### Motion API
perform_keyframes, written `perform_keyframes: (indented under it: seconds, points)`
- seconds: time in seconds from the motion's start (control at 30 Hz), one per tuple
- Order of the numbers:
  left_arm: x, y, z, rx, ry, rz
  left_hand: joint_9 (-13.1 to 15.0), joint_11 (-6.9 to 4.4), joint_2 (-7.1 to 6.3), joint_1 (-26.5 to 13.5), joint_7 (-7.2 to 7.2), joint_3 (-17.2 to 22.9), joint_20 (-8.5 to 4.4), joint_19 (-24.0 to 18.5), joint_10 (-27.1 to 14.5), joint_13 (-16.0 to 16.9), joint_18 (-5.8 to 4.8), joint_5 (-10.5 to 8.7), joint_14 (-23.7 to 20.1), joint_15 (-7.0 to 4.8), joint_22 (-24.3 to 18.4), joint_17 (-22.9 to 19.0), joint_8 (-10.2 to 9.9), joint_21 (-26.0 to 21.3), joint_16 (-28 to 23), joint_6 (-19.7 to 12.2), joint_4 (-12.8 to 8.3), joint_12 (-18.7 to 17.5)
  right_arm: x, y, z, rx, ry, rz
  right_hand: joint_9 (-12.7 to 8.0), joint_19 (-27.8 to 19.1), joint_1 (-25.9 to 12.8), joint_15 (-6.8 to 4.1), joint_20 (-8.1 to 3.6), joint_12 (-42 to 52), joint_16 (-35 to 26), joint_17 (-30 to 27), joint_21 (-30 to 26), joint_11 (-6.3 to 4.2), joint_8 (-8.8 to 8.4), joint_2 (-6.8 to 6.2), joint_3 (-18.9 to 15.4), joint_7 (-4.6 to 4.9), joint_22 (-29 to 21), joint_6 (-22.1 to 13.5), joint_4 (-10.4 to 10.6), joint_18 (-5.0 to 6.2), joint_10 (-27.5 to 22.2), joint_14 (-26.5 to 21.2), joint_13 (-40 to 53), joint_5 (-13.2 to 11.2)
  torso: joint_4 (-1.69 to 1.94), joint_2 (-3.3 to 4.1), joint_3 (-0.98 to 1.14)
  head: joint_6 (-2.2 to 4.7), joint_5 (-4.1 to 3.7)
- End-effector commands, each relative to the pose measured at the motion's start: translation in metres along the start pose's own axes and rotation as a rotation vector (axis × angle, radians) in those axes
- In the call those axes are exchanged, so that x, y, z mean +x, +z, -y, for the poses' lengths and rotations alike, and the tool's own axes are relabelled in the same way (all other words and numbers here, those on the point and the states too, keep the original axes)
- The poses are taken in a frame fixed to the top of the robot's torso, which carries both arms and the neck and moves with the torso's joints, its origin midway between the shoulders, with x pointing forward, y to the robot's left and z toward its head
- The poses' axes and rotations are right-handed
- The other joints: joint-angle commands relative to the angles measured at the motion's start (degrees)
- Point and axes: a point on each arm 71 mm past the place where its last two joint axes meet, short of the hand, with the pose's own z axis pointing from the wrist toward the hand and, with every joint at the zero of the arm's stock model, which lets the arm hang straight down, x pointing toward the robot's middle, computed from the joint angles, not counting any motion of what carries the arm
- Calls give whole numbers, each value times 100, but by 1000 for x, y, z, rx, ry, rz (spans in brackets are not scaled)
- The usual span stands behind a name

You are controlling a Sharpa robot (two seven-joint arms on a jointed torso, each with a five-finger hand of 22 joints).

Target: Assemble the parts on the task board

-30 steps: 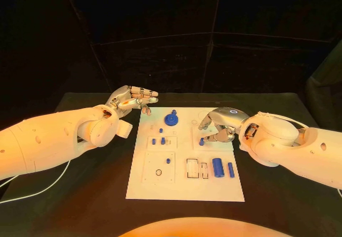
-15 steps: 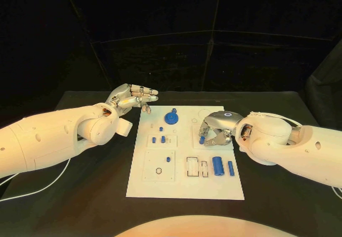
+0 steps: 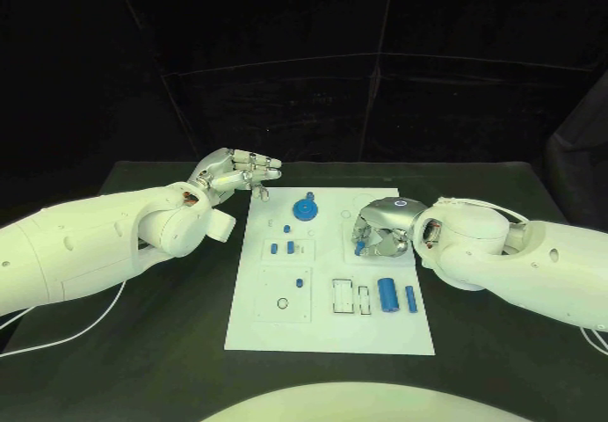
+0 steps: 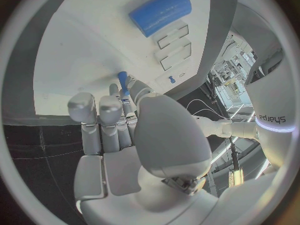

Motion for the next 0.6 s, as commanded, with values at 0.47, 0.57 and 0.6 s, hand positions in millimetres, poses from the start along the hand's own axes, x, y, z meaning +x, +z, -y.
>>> perform_keyframes:
  seconds: [0.47,0.57,0.6]
  points:
    - [1,0,1,1,-8,-10,-4,11,23,26,6,-10,0,-32,-30,-7,76,-26,-39,-12,-7,-10,32,-30,-32,-24,-18,26,-2,3,-2,-14,-13,29,54,379,188,-89,-66,51,399,444,429,-92,190,-13,504,-18,586,453,-85,-113,586,117,68,-178,0,-4,-3,-27,16]
    - [0,0,1,1,-8,-9,-4,11,23,26,6,-10,0,-32,-30,-7,76,-26,-39,-12,-7,-10,32,-30,-32,-24,-18,26,-2,3,-3,-19,-17,29,75,450,252,-126,-101,87,469,517,524,-143,264,5,658,-62,719,615,-168,-138,750,126,107,-241,1,-4,-5,-38,22]
    - [0,0,1,1,-7,-9,-4,11,23,26,6,-10,0,-32,-30,-7,76,-26,-39,-12,-7,-10,32,-30,-32,-24,-18,26,-2,3,-3,-22,-18,29,80,460,258,-134,-109,89,483,530,540,-155,277,10,691,-71,740,646,-186,-141,779,126,115,-250,1,-4,-5,-38,22]
